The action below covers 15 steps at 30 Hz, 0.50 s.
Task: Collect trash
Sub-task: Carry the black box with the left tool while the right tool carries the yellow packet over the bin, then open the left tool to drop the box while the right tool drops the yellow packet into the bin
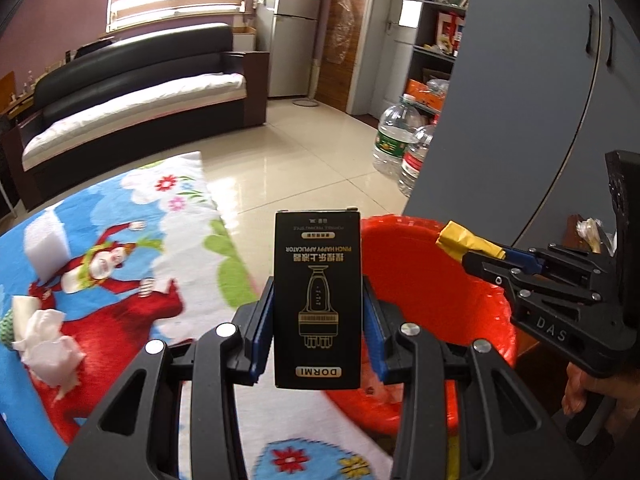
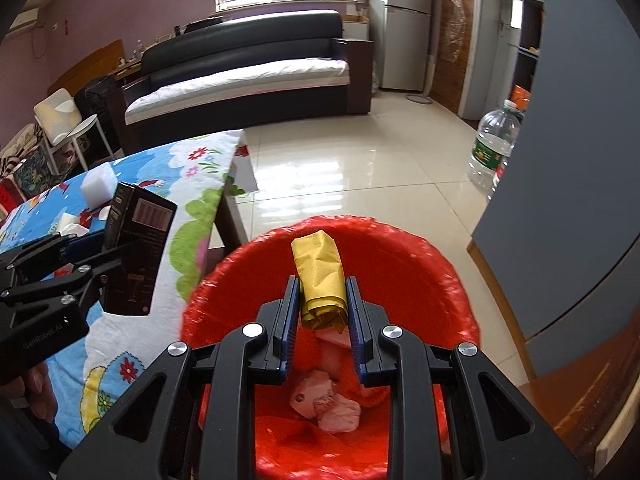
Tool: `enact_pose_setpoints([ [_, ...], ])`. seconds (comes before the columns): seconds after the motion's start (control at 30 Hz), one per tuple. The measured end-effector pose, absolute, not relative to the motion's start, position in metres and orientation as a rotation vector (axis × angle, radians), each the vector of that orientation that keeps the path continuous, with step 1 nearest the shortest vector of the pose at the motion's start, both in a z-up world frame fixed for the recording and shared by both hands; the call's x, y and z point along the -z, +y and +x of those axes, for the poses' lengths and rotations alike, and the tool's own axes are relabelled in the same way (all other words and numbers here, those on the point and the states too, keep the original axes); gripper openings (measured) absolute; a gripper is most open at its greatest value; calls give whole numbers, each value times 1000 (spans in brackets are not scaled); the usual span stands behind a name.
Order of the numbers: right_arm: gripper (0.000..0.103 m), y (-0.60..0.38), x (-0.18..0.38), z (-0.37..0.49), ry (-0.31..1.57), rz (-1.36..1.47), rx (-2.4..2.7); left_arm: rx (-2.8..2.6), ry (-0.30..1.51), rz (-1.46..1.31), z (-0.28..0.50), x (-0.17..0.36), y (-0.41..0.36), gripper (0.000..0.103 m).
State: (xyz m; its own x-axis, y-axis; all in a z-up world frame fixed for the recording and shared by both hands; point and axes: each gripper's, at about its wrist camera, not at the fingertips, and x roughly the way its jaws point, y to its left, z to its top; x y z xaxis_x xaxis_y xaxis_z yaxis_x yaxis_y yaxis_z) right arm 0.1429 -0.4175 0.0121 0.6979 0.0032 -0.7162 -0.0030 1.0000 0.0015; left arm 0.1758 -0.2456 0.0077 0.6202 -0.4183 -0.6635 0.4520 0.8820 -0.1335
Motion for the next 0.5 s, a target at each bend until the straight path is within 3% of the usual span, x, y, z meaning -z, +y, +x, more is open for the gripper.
enact_pose_setpoints([
  [0.4,26,-446,-15,129,780,50,51,568,766,53,174,-10,-286,40],
  [0.47,30,-448,-15,128,780,56,61,580,763,53,173,-11,-289,56],
  [0.5,40,-449,-15,127,781,61,66,581,760,53,172,-12,-290,60],
])
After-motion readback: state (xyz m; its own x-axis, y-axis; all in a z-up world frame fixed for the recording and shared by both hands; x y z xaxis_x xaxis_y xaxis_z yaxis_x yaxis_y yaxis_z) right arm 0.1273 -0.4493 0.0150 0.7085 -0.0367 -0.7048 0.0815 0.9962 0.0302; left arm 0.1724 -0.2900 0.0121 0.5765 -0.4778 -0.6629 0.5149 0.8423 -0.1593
